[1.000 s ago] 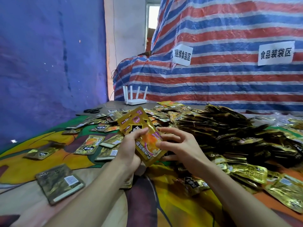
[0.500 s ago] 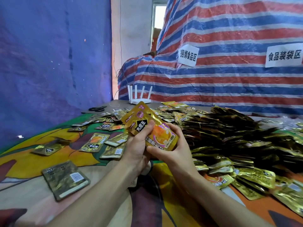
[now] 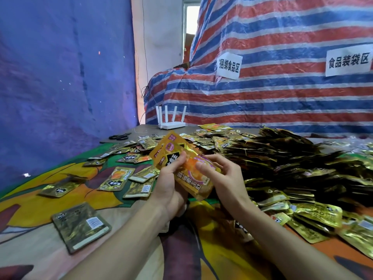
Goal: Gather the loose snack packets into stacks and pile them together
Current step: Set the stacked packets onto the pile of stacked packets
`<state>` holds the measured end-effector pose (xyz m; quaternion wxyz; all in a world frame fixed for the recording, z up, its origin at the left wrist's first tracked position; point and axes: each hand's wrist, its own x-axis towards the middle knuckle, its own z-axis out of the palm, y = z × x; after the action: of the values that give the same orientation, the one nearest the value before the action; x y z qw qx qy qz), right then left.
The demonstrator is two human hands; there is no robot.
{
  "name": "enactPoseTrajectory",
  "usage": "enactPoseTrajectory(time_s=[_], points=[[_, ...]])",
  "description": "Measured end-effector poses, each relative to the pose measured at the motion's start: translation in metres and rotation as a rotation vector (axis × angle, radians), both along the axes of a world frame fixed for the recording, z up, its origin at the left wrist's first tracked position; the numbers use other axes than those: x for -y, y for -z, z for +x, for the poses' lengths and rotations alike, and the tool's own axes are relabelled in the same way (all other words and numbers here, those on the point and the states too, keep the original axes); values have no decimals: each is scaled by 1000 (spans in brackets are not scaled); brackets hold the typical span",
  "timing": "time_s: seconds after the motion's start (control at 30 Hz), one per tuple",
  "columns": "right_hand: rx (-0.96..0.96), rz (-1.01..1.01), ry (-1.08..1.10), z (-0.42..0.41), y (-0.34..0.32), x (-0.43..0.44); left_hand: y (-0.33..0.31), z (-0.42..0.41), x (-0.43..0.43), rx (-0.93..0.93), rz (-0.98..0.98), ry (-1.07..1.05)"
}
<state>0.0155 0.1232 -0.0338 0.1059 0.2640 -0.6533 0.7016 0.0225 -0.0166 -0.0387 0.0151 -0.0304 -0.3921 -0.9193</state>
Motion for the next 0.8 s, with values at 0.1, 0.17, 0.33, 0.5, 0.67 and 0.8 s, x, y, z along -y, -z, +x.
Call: enactPoseTrajectory(time_s=[0.1,0.17,0.33,0.5,0.67,0.8], points=[[-32,80,18,0,-3,-6,2,0,3,-33,-42,69],[2,117,-40,1,-3,-8,2,3,2,-39,-111,113],[-15,156,-23,1,-17,-22,3,5,-3,-120,-276,-1],[-159,74,317,-7,-47,-49,-1,5,-3,-111,-229,-126],[-311,372,740,-41,-90,-80,4,-1,2,-36,-243,-263],[-349,713,919,-63,-90,-89,10,-5,-1,-24,-376,-452]])
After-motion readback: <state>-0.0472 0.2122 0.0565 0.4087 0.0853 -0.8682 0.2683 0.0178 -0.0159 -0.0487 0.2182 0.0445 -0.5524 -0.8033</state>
